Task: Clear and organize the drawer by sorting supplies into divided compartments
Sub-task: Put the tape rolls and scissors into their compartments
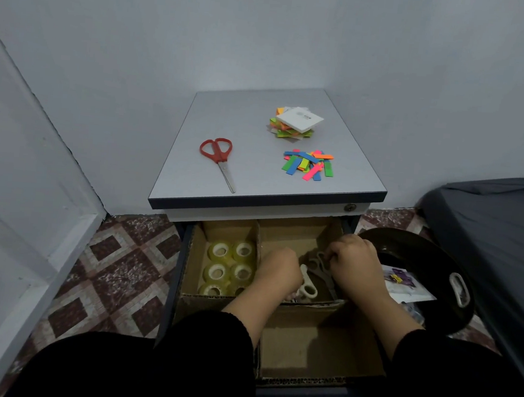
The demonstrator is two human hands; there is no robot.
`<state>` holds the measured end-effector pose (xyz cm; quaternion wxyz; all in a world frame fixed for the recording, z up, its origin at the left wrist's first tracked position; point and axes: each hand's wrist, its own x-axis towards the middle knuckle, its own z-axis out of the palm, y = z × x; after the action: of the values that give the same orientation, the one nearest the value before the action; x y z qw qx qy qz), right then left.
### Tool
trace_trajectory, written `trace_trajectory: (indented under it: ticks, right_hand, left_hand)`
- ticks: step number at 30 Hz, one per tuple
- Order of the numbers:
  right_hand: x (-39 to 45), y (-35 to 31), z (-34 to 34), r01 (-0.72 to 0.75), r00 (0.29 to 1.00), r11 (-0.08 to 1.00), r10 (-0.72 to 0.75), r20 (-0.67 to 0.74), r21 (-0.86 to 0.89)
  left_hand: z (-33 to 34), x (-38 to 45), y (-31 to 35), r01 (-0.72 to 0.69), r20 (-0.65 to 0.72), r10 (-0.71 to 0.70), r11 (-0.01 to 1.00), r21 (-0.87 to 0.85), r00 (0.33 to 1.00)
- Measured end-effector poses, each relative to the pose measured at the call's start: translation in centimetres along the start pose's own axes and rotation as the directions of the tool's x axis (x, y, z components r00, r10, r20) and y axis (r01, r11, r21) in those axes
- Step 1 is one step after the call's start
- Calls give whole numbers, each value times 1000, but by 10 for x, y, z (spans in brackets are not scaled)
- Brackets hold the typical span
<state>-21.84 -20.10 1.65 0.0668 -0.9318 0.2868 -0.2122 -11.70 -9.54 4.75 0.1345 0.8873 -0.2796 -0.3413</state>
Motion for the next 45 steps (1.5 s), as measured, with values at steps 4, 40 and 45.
trace_trajectory:
  ticks: [4,40,45]
  right_hand:
    - [1,1,2,-7,1000,1000,7,6,-9]
    - [10,-25,-11,430,794,743,-41,607,-513]
    - [9,-22,-6,421,809,767,-77,582,-484]
  left_hand:
    - [11,-2,5,-40,-17,41,998,54,999]
    - [-25,-12,-99,-225,-483,78,940,-255,872]
    - [-24,-12,-100,-229,-487,83,942,-247,869]
